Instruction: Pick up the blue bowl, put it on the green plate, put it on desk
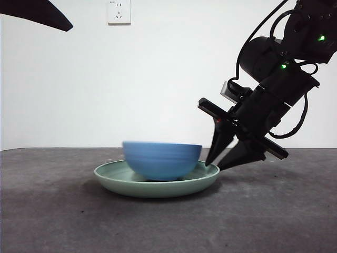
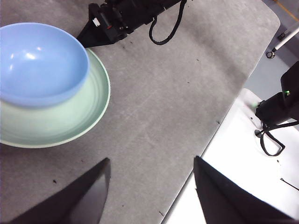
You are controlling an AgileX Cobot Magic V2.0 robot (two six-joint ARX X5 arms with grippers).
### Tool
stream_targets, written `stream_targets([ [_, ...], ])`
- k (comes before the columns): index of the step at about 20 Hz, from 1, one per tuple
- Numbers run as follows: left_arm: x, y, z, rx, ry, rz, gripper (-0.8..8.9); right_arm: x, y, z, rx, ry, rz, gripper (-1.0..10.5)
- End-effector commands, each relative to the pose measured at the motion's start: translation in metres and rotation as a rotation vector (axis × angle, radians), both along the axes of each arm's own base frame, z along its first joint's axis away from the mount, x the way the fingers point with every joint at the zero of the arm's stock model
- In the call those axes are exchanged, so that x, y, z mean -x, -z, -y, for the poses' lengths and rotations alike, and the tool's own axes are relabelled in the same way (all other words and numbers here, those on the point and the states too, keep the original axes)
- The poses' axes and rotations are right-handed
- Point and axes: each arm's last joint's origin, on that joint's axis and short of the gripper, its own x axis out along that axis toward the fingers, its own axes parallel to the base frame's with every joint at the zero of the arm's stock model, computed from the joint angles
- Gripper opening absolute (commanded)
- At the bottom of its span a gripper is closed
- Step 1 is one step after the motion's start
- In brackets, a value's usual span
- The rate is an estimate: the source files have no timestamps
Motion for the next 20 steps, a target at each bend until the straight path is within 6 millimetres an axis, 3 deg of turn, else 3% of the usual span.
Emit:
stream_targets([
  [1,-0.001,-0.003,0.001,0.008,0.011,0.013,2.80,-0.002,0.000,-0.003,-0.009,0.005,-0.007,2.2],
  [4,-0.001,-0.003,0.001,0.008,0.011,0.014,2.80,0.002,-0.011,-0.001,0.012,0.026,0.012,2.2],
  [10,-0.001,-0.003,0.001,0.009,0.011,0.016,2.80,0.027,-0.070,0.013,0.077,0.008,0.171,2.2],
  [13,-0.001,-0.003,0.001,0.010,0.011,0.017,2.80,0.057,-0.107,0.024,0.109,-0.062,0.253,2.2],
  [17,-0.001,-0.003,0.001,0.010,0.011,0.017,2.80,0.097,-0.139,0.035,0.108,-0.160,0.306,2.2],
  [20,-0.001,-0.003,0.001,0.010,0.011,0.017,2.80,0.121,-0.150,0.039,0.092,-0.215,0.296,2.2],
])
